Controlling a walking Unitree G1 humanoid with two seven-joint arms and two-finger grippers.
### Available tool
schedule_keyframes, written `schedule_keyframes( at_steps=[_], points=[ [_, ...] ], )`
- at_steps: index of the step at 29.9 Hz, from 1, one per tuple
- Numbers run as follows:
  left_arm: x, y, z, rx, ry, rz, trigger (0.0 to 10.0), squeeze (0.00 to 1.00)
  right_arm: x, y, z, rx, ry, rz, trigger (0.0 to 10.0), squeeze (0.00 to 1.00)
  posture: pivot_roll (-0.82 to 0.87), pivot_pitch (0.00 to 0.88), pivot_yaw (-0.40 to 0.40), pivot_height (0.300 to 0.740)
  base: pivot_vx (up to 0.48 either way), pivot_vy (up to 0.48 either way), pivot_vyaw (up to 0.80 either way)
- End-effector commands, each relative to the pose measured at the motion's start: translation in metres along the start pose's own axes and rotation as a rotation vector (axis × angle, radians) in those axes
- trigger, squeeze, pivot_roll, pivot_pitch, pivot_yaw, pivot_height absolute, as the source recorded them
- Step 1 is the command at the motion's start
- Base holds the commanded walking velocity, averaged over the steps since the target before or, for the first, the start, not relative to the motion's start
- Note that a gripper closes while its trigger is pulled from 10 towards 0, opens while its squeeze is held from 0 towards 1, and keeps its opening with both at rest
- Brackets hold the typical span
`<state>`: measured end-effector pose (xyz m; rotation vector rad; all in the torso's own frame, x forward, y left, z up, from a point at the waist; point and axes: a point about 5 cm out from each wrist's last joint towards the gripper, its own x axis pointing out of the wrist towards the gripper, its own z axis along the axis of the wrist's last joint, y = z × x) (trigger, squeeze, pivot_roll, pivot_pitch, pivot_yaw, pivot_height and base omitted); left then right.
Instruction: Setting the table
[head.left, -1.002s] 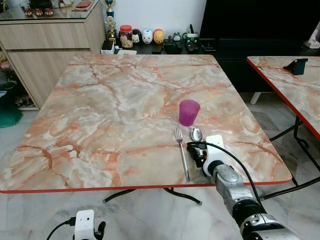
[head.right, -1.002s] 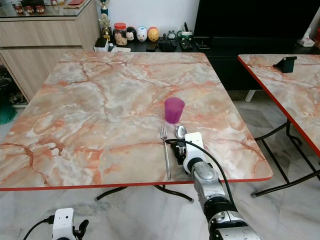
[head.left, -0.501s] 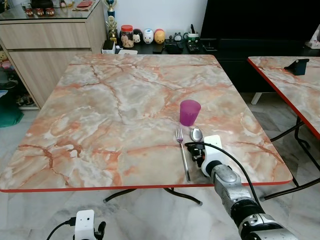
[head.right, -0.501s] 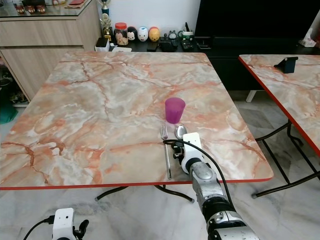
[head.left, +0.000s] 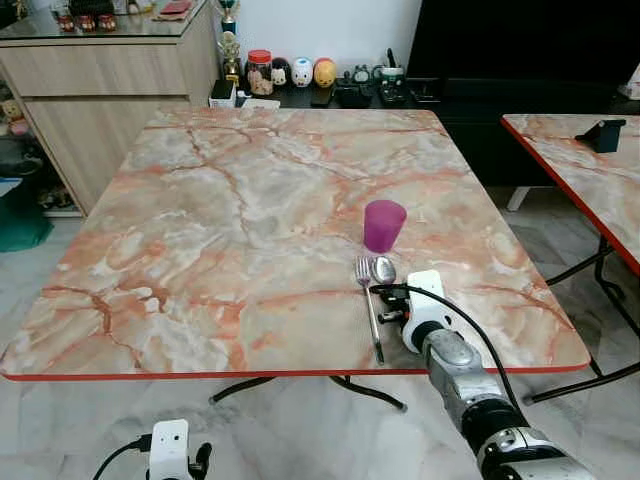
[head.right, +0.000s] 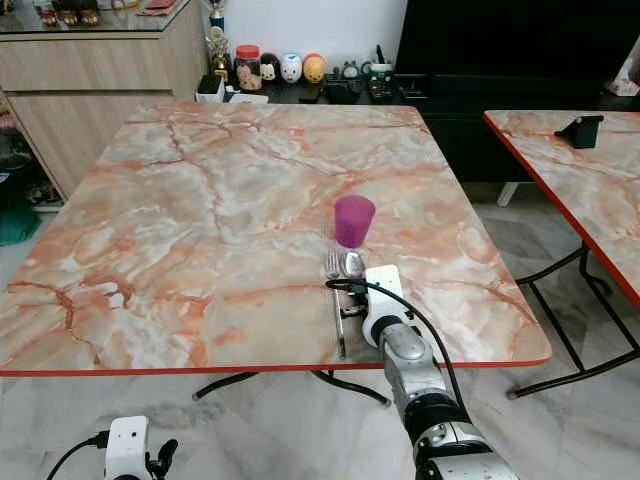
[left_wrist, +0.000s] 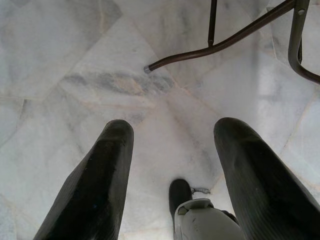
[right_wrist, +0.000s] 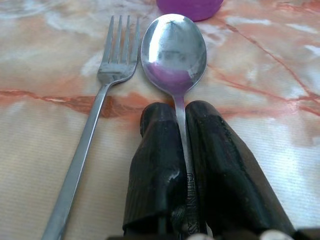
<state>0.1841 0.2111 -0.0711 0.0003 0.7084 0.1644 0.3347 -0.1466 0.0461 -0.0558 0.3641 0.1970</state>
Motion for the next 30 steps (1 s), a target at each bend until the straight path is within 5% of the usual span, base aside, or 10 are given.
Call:
schedule_keyframes(
  at_steps=[1, 13, 14, 15, 16, 22, 30],
  points=[
    [-0.002, 0.001, -0.004, -0.007, 0.016, 0.006, 10.0, 0.0, -0.001, -0.009, -0.002, 0.002, 0.017, -0.051, 0.0, 0.0, -0.07, 0.01, -0.041, 0.719, 0.0, 0.0, 0.0],
    [-0.001, 0.0, -0.004, -0.009, 0.013, 0.002, 10.0, 0.0, -0.005, -0.022, 0.003, 0.012, -0.048, -0.154, 0.0, 0.0, -0.07, 0.01, -0.043, 0.719, 0.0, 0.0, 0.0],
    [-0.001, 0.0, -0.004, -0.009, 0.013, 0.003, 10.0, 0.0, -0.006, -0.022, 0.008, 0.005, -0.083, -0.157, 6.7, 0.0, -0.07, 0.01, -0.044, 0.719, 0.0, 0.0, 0.0],
    [-0.001, 0.0, -0.004, -0.009, 0.013, 0.003, 10.0, 0.0, -0.007, -0.022, 0.01, -0.001, -0.101, -0.159, 6.7, 0.0, -0.07, 0.01, -0.044, 0.719, 0.0, 0.0, 0.0],
    [-0.001, 0.0, -0.004, -0.009, 0.013, 0.004, 10.0, 0.0, -0.007, -0.023, 0.012, -0.006, -0.116, -0.163, 10.0, 0.0, -0.07, 0.01, -0.044, 0.719, 0.0, 0.0, 0.0],
    [-0.001, 0.0, -0.003, -0.008, 0.014, 0.007, 10.0, 0.0, -0.017, -0.03, 0.02, -0.015, -0.235, -0.197, 10.0, 0.0, -0.07, 0.009, -0.045, 0.719, 0.0, 0.0, 0.0],
    [-0.001, -0.001, -0.004, -0.003, 0.018, 0.006, 10.0, 0.0, -0.051, -0.033, 0.045, -0.097, -0.495, -0.19, 10.0, 0.0, -0.09, 0.005, -0.04, 0.719, 0.0, 0.0, 0.0]
  ],
)
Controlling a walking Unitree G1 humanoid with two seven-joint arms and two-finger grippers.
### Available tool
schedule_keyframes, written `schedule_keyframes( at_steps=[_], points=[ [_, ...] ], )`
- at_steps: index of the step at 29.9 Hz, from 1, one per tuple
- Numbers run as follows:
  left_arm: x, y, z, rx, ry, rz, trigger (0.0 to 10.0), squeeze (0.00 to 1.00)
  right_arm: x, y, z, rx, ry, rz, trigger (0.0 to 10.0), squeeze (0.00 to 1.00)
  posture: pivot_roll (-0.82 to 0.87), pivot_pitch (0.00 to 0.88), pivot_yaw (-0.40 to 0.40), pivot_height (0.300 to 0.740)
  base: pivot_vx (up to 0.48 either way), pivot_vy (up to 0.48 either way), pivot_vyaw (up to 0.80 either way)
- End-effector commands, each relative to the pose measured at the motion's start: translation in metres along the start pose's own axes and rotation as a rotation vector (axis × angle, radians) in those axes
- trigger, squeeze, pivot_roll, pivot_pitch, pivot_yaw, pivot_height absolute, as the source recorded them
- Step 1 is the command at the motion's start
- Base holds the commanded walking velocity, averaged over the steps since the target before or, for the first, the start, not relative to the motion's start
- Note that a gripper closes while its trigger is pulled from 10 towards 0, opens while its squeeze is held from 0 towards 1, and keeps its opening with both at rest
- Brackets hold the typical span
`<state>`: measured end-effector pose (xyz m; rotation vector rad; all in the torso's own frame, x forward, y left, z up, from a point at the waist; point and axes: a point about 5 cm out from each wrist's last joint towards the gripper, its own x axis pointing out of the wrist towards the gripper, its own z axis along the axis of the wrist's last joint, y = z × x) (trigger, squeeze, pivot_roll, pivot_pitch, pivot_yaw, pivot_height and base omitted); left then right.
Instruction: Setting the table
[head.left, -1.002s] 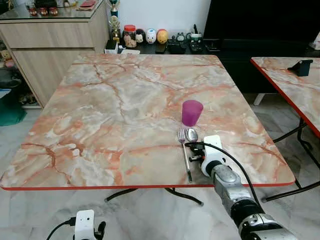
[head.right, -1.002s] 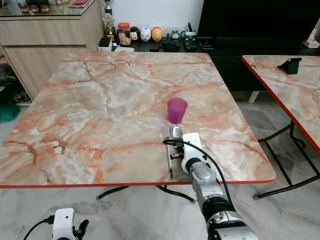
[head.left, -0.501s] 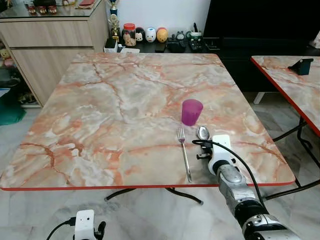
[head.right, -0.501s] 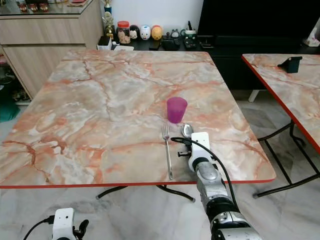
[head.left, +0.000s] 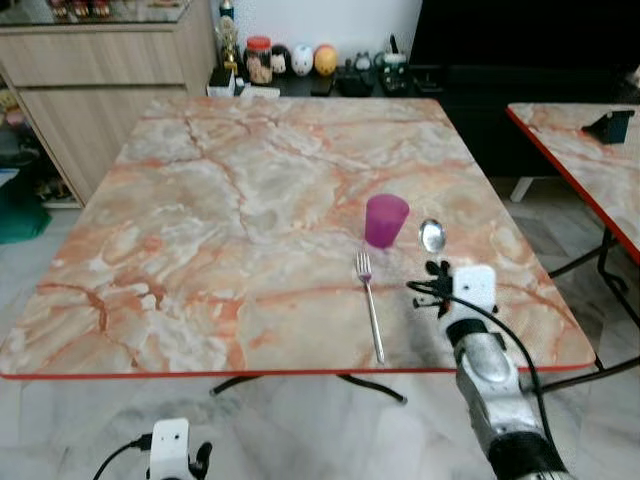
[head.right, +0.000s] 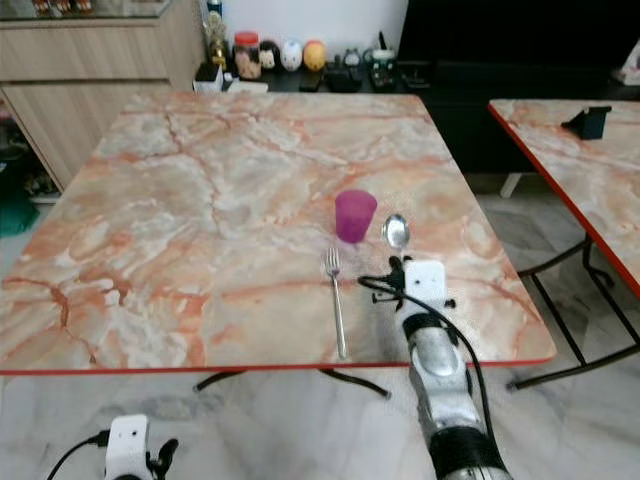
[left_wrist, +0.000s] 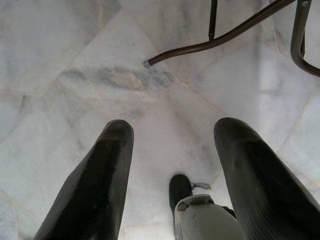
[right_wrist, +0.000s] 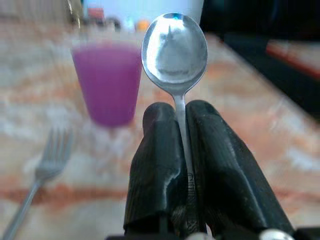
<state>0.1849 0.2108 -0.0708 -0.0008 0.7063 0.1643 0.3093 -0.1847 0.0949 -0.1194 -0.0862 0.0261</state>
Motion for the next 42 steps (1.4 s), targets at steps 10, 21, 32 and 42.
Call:
schedule_keyframes(
  at_steps=[10, 21, 32, 42],
  points=[
    [-0.001, -0.002, -0.004, 0.007, 0.027, -0.002, 10.0, 0.0, 0.0, 0.005, 0.051, -0.037, -0.21, 0.031, 10.0, 0.0, -0.09, 0.0, -0.034, 0.719, 0.0, 0.0, 0.0],
    [-0.001, -0.003, -0.006, 0.033, 0.033, -0.017, 10.0, 0.0, 0.0, 0.02, 0.058, -0.011, -0.221, 0.083, 10.0, 0.0, -0.08, 0.0, -0.03, 0.719, 0.0, 0.0, 0.0],
    [-0.001, -0.007, -0.004, 0.042, 0.023, -0.029, 10.0, 0.0, 0.005, 0.021, 0.062, -0.008, -0.197, 0.062, 10.0, 0.0, -0.09, 0.0, -0.032, 0.719, 0.0, -0.266, 0.0],
    [-0.001, -0.007, -0.004, 0.038, 0.021, -0.029, 10.0, 0.0, 0.008, 0.019, 0.062, 0.005, -0.18, 0.05, 10.0, 0.0, -0.09, 0.0, -0.035, 0.719, 0.0, -0.45, 0.0]
  ],
)
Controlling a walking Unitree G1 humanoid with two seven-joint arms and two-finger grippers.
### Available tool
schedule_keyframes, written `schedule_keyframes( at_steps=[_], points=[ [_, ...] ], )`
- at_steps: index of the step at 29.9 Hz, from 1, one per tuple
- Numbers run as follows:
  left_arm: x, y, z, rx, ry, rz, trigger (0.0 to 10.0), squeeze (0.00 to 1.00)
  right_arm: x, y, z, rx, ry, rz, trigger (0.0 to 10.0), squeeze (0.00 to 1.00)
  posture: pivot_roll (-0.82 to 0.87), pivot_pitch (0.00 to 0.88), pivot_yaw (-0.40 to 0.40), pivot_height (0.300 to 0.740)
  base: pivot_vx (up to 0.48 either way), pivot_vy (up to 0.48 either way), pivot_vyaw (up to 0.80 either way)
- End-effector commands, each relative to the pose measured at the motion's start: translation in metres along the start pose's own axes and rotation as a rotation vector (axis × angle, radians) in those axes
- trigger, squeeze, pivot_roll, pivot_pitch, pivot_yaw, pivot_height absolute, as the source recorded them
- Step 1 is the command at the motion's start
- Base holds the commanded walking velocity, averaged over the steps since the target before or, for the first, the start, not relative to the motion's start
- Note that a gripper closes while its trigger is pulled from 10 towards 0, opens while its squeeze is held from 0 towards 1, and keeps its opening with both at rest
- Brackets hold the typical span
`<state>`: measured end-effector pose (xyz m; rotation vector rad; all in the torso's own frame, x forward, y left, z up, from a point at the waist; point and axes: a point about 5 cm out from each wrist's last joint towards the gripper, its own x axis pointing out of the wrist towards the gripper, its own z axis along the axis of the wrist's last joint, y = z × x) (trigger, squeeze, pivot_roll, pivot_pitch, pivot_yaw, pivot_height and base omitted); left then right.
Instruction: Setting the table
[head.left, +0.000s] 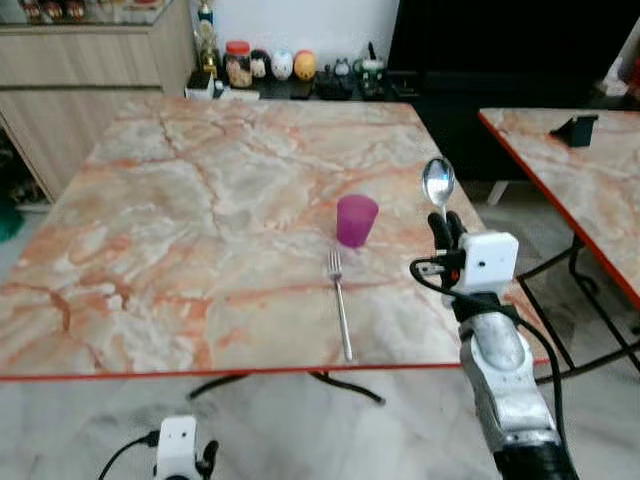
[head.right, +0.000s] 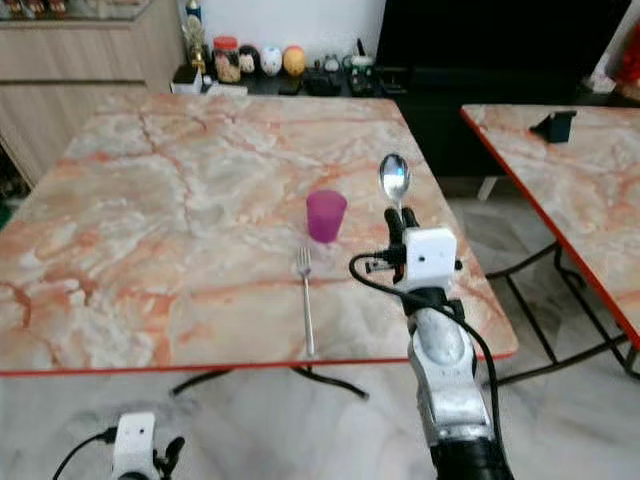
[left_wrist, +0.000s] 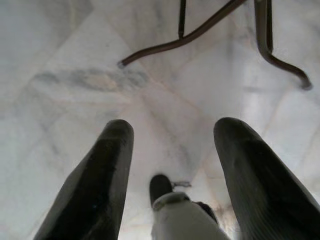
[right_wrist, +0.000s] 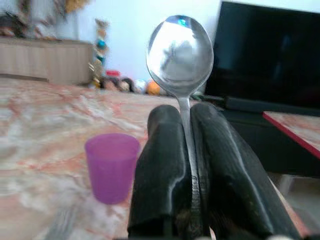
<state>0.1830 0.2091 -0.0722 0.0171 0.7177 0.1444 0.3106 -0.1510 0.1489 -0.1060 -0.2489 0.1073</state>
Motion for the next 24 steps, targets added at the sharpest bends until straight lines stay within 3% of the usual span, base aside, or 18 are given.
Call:
schedule_keyframes(
  at_steps=[1, 4, 9, 24],
  points=[
    [-0.0001, -0.0059, -0.0018, 0.014, 0.011, -0.017, 10.0, 0.0, 0.0015, -0.0083, 0.005, -0.01, -0.011, -0.021, 10.0, 0.0, -0.09, 0.0, -0.036, 0.719, 0.0, -0.48, 0.0],
    [0.0, -0.0067, -0.0016, 0.012, 0.01, -0.018, 10.0, 0.0, 0.0029, -0.0069, 0.006, 0.004, -0.011, -0.02, 10.0, 0.0, -0.09, 0.0, -0.036, 0.719, 0.0, -0.48, 0.0],
    [0.0003, -0.0078, -0.0009, 0.01, 0.008, -0.021, 10.0, 0.0, 0.0043, -0.0042, 0.005, 0.0, 0.002, -0.012, 10.0, 0.0, -0.09, 0.0, -0.038, 0.719, 0.0, -0.48, -0.72],
    [0.0006, -0.0083, -0.0009, 0.002, 0.013, -0.022, 10.0, 0.0, 0.0071, -0.0059, 0.0077, -0.013, -0.007, -0.023, 10.0, 0.0, -0.1, 0.0, -0.039, 0.719, 0.0, -0.48, 0.0]
  ],
)
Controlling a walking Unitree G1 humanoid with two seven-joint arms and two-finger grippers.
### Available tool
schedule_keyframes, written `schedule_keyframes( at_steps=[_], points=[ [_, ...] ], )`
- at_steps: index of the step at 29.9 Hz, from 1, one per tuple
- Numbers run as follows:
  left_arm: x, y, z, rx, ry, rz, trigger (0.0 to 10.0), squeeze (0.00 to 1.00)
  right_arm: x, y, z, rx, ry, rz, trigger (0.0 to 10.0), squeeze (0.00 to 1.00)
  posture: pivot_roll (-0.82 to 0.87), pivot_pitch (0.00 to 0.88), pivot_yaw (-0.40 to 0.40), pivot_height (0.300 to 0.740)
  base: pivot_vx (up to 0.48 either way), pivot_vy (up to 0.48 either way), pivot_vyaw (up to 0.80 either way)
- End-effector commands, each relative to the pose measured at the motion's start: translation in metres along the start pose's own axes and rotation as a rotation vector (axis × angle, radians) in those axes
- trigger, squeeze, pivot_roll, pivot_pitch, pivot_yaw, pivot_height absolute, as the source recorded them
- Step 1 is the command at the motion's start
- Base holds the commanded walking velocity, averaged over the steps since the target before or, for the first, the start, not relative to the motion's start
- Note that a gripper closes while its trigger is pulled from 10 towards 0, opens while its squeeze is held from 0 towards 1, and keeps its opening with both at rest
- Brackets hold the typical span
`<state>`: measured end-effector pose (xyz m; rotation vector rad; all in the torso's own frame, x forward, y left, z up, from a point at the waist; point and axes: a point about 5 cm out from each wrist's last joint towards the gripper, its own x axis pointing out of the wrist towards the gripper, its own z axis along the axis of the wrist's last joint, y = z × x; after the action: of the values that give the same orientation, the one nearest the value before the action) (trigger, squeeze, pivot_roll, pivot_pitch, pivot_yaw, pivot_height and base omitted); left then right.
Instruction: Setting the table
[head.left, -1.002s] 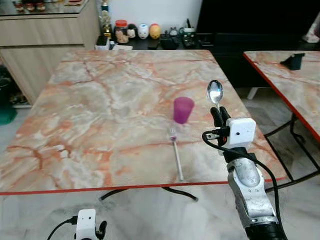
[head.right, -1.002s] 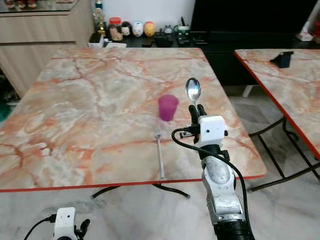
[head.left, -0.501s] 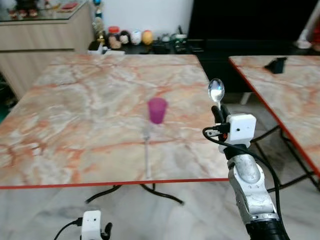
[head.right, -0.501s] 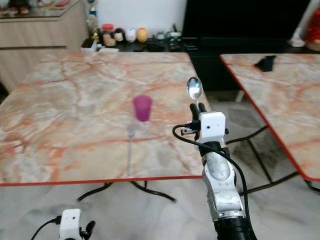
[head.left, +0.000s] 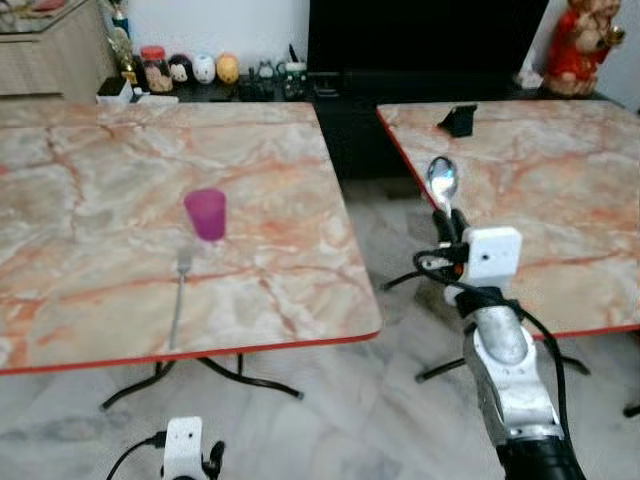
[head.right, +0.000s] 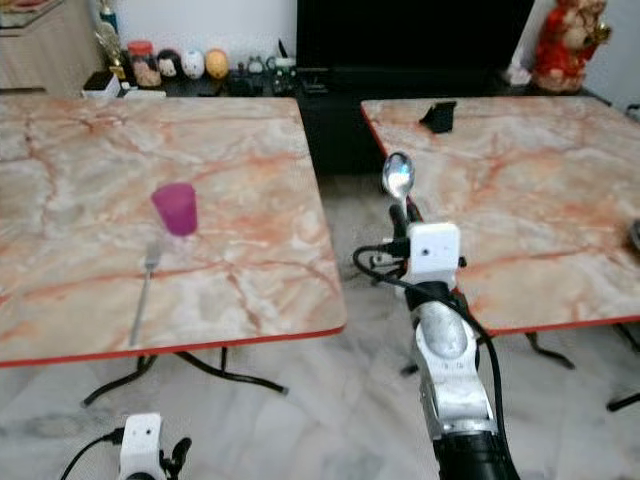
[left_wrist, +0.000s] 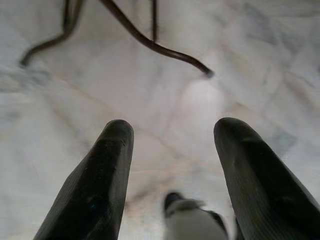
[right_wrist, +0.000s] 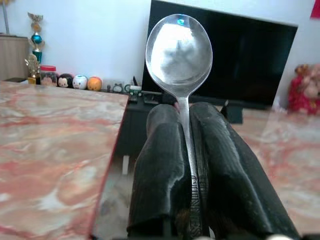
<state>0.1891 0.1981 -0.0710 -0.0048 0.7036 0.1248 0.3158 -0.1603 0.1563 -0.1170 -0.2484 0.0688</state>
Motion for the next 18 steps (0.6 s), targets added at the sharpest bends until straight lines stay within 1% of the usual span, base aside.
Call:
schedule_keyframes(
  at_steps=[1, 11, 13, 16, 18],
  points=[
    [-0.0019, 0.0033, -0.0056, 0.015, 0.027, 0.004, 10.0, 0.0, 0.0014, 0.005, 0.0029, 0.003, -0.01, 0.014, 10.0, 0.0, -0.1, 0.0, -0.039, 0.719, 0.0, -0.48, 0.0],
    [-0.0035, 0.0059, -0.0111, 0.015, 0.058, 0.002, 10.0, 0.0, 0.0021, 0.0068, 0.0046, -0.031, -0.02, 0.022, 10.0, 0.0, -0.1, 0.0, -0.035, 0.719, 0.0, -0.452, 0.0],
    [-0.0042, 0.0069, -0.013, 0.019, 0.067, 0.002, 10.0, 0.0, 0.0016, 0.0075, 0.0047, -0.047, -0.022, 0.03, 10.0, 0.0, -0.1, 0.0, -0.035, 0.719, 0.0, -0.394, 0.46],
    [-0.0048, 0.008, -0.0145, 0.019, 0.075, 0.002, 10.0, 0.0, 0.0015, 0.0083, 0.0048, -0.041, -0.027, 0.032, 10.0, 0.0, -0.1, 0.0, -0.036, 0.719, 0.0, -0.39, 0.65],
    [-0.005, 0.0086, -0.0151, 0.021, 0.078, 0.002, 10.0, 0.0, 0.0015, 0.0084, 0.0035, -0.019, -0.016, 0.025, 10.0, 0.0, -0.1, 0.0, -0.036, 0.719, 0.0, -0.392, 0.0]
  ],
)
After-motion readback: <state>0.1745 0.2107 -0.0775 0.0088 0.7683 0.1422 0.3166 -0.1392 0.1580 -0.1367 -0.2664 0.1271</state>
